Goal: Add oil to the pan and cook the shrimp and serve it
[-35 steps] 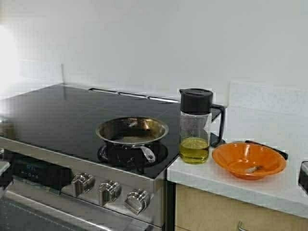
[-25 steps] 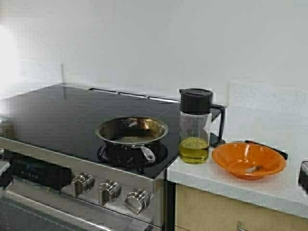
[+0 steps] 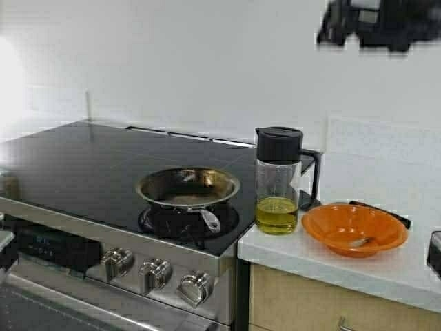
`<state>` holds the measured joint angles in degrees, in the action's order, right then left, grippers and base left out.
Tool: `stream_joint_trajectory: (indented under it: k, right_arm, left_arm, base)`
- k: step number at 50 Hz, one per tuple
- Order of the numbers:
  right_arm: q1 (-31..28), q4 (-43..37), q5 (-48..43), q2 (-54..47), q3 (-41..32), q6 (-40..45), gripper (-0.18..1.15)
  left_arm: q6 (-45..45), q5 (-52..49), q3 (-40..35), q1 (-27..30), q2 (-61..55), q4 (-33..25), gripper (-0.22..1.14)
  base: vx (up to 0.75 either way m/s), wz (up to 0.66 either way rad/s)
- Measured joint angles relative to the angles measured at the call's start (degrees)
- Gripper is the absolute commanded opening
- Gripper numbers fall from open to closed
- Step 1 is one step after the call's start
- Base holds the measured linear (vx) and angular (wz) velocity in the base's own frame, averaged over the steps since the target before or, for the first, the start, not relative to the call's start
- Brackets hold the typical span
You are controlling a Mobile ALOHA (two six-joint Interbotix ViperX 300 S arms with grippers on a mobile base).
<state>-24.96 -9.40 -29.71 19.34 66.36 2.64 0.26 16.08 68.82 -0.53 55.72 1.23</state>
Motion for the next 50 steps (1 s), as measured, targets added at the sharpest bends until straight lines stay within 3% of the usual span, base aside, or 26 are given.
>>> stream_joint_trajectory:
  k: [11,22,50]
  right_arm:
    - [-4.4,-10.8,-16.1,-17.1,1.7,-0.1,1.00]
    - [-7.8,-14.4,-20.2,-32.6,-1.8,0.8,1.00]
    - [-7.6,-19.3,-26.6,-46.5,-8.7,0.9,1.00]
  left_arm:
    - [-0.1,-0.1,0.1,0.0,0.0,0.0,0.03]
    - [-0.2,-0.1,0.4,0.0,0.0,0.0,0.03]
    - [-0.2,0.0,0.8,0.0,0.2,0.0,0.03]
  base:
    - [0.00,0.00]
    - [0.00,0.00]
    - [0.00,0.00]
